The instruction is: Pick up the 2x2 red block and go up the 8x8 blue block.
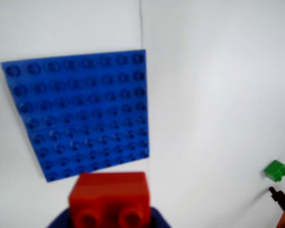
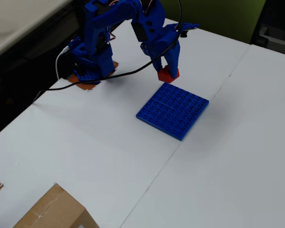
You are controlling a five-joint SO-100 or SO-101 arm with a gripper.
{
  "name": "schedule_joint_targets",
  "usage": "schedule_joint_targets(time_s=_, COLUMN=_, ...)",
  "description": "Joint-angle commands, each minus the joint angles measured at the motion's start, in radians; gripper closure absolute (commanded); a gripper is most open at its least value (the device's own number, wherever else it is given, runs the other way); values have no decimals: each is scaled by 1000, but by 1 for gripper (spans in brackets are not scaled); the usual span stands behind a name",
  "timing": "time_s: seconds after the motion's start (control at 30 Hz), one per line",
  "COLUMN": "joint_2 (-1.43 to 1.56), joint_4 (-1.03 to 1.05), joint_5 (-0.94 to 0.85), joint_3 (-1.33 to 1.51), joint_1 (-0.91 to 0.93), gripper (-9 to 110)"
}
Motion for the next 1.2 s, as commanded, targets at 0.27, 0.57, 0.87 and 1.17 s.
schedule_joint_targets(time_s=0.27, joint_2=-21, joint_4=-21, joint_5=-81, joint_3=-15, joint_1=-8, gripper=101)
schedule_joint_targets(time_s=0.57, joint_2=-51, joint_4=-98, joint_5=-63, joint_3=5, joint_1=-18, gripper=101)
schedule_joint_targets(time_s=0.87, joint_2=-60, joint_4=-100, joint_5=-86, joint_3=25, joint_1=-14, gripper=101)
schedule_joint_targets(time_s=1.17, joint_2=-11, joint_4=-35, joint_5=-83, joint_3=6, joint_1=-15, gripper=101)
